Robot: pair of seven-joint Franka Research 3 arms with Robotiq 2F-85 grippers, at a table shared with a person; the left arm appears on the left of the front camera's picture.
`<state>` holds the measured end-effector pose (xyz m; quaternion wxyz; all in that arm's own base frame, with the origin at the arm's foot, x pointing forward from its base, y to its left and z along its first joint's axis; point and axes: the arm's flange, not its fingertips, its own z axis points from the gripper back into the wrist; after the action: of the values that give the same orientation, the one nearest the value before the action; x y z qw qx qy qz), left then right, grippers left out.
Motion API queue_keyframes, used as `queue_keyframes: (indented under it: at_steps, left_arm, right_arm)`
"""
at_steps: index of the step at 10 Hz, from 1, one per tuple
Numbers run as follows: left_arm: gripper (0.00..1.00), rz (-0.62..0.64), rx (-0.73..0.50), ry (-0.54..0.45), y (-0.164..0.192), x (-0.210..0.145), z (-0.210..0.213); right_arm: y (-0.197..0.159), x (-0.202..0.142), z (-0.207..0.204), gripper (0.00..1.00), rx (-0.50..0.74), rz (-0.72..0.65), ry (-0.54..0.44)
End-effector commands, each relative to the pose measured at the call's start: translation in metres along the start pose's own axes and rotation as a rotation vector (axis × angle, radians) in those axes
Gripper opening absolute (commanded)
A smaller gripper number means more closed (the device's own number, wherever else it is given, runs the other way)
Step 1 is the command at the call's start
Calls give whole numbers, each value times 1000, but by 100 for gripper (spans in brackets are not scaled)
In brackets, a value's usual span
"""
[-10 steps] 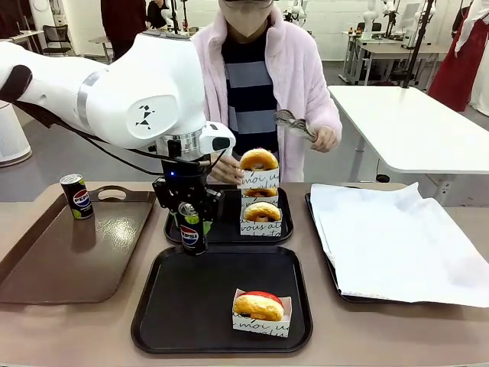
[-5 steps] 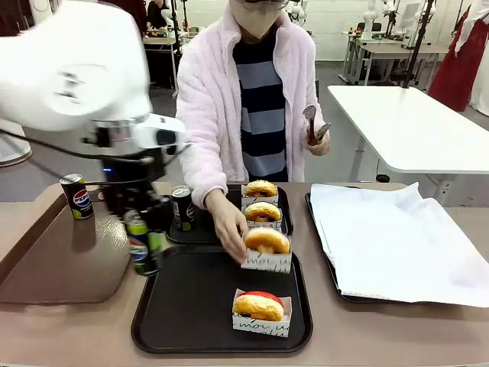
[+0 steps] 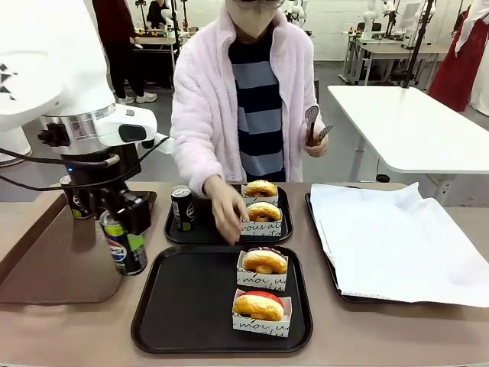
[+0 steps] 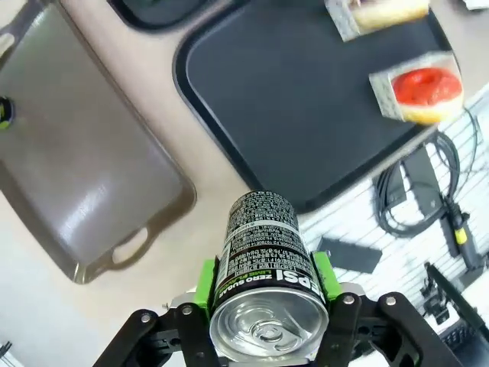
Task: Set up donuts and drinks on trays.
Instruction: Pick up one Pepsi coke from the Handle tray and place it on the Flat Tray without a Pepsi coke.
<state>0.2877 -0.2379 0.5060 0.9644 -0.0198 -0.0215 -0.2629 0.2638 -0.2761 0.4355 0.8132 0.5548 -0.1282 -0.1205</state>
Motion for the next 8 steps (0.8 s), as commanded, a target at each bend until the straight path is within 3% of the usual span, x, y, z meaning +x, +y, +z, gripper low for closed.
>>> queue_keyframes:
  at_steps: [1, 4, 8]
  left_arm:
    - [59, 86, 31, -73, 0, 38, -23]
    - [59, 119, 64, -57, -5, 75, -70]
    - [59, 202, 71, -55, -7, 87, -114]
  right_arm:
    - [1, 1, 1, 100, 15, 9, -5]
    - [1, 1, 1, 100, 15, 9, -5]
    - [1, 1, 1, 100, 15, 9, -5]
